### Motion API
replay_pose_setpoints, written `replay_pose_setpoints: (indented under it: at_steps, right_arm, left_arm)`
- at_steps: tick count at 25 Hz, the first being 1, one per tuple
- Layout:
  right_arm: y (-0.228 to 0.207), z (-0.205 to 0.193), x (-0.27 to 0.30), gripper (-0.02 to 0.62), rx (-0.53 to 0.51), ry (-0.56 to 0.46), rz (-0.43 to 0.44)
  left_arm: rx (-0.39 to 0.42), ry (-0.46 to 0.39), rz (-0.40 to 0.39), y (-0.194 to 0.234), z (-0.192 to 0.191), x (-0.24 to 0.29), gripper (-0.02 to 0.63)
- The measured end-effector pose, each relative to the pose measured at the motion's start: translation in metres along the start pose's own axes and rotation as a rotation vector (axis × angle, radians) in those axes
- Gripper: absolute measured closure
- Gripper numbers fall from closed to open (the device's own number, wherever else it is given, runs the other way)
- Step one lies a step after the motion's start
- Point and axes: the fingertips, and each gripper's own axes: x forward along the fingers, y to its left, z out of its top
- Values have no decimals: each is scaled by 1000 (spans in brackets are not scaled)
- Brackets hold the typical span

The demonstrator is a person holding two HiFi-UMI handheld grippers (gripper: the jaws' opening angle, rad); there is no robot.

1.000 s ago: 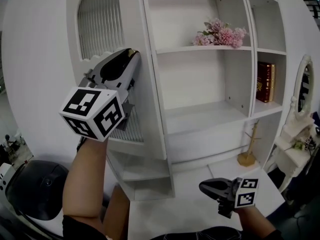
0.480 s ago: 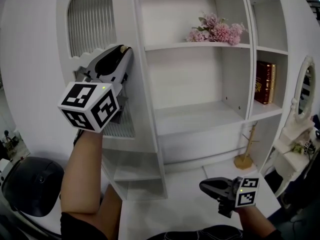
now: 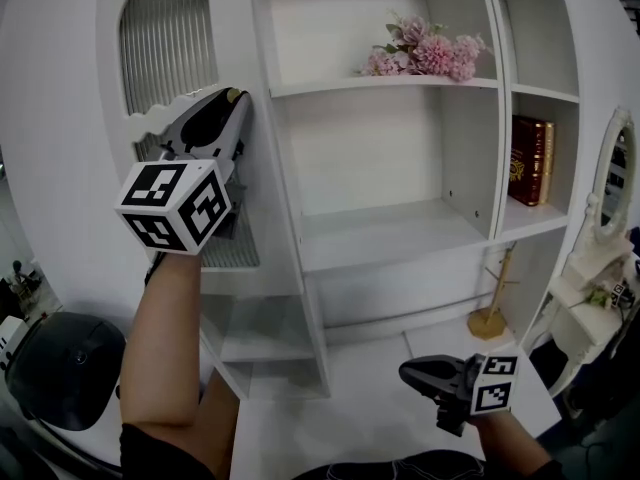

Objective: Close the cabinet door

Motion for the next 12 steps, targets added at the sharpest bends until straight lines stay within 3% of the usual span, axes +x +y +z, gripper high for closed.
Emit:
replay_pose_setpoints:
  at_steps: [12]
  right_arm:
    - [-20, -7, -12, 594, 41, -10, 5]
  left_arm:
    - [25, 37, 75, 9, -23, 20, 526]
